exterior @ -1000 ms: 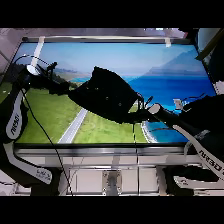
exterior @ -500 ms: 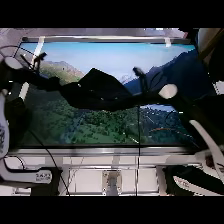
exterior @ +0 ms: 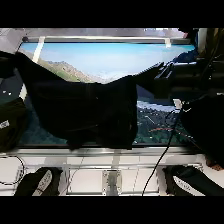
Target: Fold the clothes and pants, and hang the long-sleeved shirts on hangers.
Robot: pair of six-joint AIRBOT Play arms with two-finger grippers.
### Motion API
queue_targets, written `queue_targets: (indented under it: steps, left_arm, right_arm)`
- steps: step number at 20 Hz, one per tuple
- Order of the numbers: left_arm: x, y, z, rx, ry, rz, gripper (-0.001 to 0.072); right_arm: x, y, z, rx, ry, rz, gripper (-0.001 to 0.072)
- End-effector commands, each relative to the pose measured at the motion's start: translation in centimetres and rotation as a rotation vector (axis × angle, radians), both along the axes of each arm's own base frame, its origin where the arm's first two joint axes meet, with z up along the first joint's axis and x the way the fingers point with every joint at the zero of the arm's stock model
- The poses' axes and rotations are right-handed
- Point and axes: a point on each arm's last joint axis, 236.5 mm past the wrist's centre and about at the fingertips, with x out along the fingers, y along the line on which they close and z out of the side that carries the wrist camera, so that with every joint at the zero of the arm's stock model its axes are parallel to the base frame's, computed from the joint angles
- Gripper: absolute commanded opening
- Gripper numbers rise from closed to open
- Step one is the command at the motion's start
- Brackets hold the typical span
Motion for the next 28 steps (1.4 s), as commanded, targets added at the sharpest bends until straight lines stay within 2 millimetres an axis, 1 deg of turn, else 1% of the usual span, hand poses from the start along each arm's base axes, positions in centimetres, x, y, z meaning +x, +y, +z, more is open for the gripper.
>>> queue_targets:
  steps: [1, 2, 3, 4, 5, 6, 7, 8, 9, 10, 11, 12, 13, 14, 15, 16, 17, 18, 19, 20, 21, 22, 23, 24, 25, 26, 27, 28]
  left_arm:
    - [-1.7, -0.7, -1.2, -0.015, 0.068, -0.020, 0.0017]
    - [-0.7, -0.7, -4.2, -0.017, 0.185, -0.043, 0.0017]
    - [0.9, -0.5, -7.1, -0.029, 0.284, -0.055, 0.0018]
    - [2.7, -0.1, -9.5, -0.045, 0.357, -0.056, 0.0018]
    - [5.0, 0.4, -12.1, -0.065, 0.426, -0.051, 0.0018]
    - [7.5, 1.0, -14.6, -0.087, 0.470, -0.034, 0.0017]
    - [10.6, 1.8, -17.3, -0.109, 0.497, -0.007, 0.0018]
    - [13.5, 2.7, -20.0, -0.132, 0.509, 0.031, 0.0017]
    - [16.3, 3.7, -23.0, -0.153, 0.523, 0.071, 0.0018]
    - [18.4, 4.4, -25.5, -0.180, 0.531, 0.106, 0.0018]
    - [20.4, 4.5, -27.7, -0.235, 0.534, 0.133, 0.0018]
    - [22.1, 4.4, -29.3, -0.302, 0.528, 0.157, 0.0018]
    - [23.4, 4.3, -30.3, -0.361, 0.517, 0.174, 0.0019]
    - [24.4, 4.1, -30.9, -0.404, 0.501, 0.179, 0.0030]
    - [25.2, 4.1, -31.3, -0.425, 0.478, 0.178, 0.0279]
    - [25.7, 4.2, -31.2, -0.423, 0.451, 0.173, 0.0644]
    - [25.9, 4.3, -30.8, -0.415, 0.436, 0.172, 0.0703]
    - [26.0, 4.9, -30.2, -0.405, 0.421, 0.177, 0.0703]
    - [25.7, 5.8, -29.3, -0.403, 0.407, 0.186, 0.0702]
    - [24.9, 6.7, -28.5, -0.395, 0.412, 0.184, 0.0701]
    - [23.6, 7.5, -27.9, -0.388, 0.436, 0.169, 0.0697]
    - [21.9, 8.3, -27.4, -0.387, 0.479, 0.155, 0.0650]
    - [19.7, 8.9, -27.2, -0.378, 0.534, 0.130, 0.0574]
    - [17.5, 9.2, -27.2, -0.365, 0.596, 0.101, 0.0560]
    - [14.9, 8.8, -27.4, -0.376, 0.670, 0.062, 0.0541]
    - [11.9, 7.8, -28.1, -0.390, 0.750, 0.020, 0.0480]
    - [9.1, 6.5, -29.1, -0.395, 0.815, -0.016, 0.0420]
    - [6.1, 5.0, -30.5, -0.412, 0.871, -0.033, 0.0413]
  right_arm:
    - [2.3, -0.7, -3.0, -0.107, 0.056, -0.035, 0.0058]
    - [3.7, -0.4, -4.7, -0.134, 0.091, -0.038, 0.0058]
    - [5.3, -0.1, -6.9, -0.167, 0.134, -0.041, 0.0058]
    - [7.0, 0.3, -9.4, -0.199, 0.179, -0.045, 0.0058]
    - [8.7, 0.8, -11.8, -0.226, 0.202, -0.037, 0.0059]
    - [10.9, 1.3, -14.4, -0.238, 0.224, -0.045, 0.0059]
    - [13.3, 1.9, -16.6, -0.232, 0.240, -0.076, 0.0059]
    - [16.5, 2.0, -19.0, -0.213, 0.242, -0.133, 0.0059]
    - [19.4, 2.1, -20.8, -0.182, 0.238, -0.190, 0.0059]
    - [22.6, 1.6, -22.5, -0.141, 0.228, -0.270, 0.0059]
    - [25.5, 1.0, -23.6, -0.090, 0.214, -0.353, 0.0060]
    - [28.5, 0.0, -24.2, -0.021, 0.195, -0.454, 0.0060]
    - [31.2, -1.1, -24.3, 0.054, 0.171, -0.551, 0.0060]
    - [33.6, -2.3, -24.0, 0.138, 0.136, -0.647, 0.0060]
    - [35.4, -3.3, -23.4, 0.200, 0.092, -0.718, 0.0060]
    - [36.7, -4.3, -22.8, 0.247, 0.044, -0.773, 0.0101]
    - [37.5, -5.1, -22.4, 0.268, 0.010, -0.802, 0.0270]
    - [37.8, -6.0, -22.2, 0.272, 0.001, -0.819, 0.0354]
    - [37.8, -7.1, -22.5, 0.254, 0.018, -0.822, 0.0354]
    - [37.5, -8.3, -23.1, 0.216, 0.052, -0.812, 0.0354]
    - [36.7, -9.8, -23.9, 0.163, 0.109, -0.794, 0.0355]
    - [35.4, -11.9, -24.9, 0.091, 0.184, -0.769, 0.0354]
    - [33.5, -14.0, -25.8, 0.016, 0.262, -0.743, 0.0355]
    - [31.4, -15.8, -26.5, -0.067, 0.318, -0.692, 0.0355]
    - [29.3, -17.1, -26.8, -0.136, 0.360, -0.635, 0.0355]
    - [27.0, -18.0, -26.9, -0.189, 0.403, -0.577, 0.0354]
    - [24.9, -18.2, -26.9, -0.226, 0.437, -0.526, 0.0354]
    - [22.6, -18.2, -27.2, -0.269, 0.472, -0.473, 0.0354]
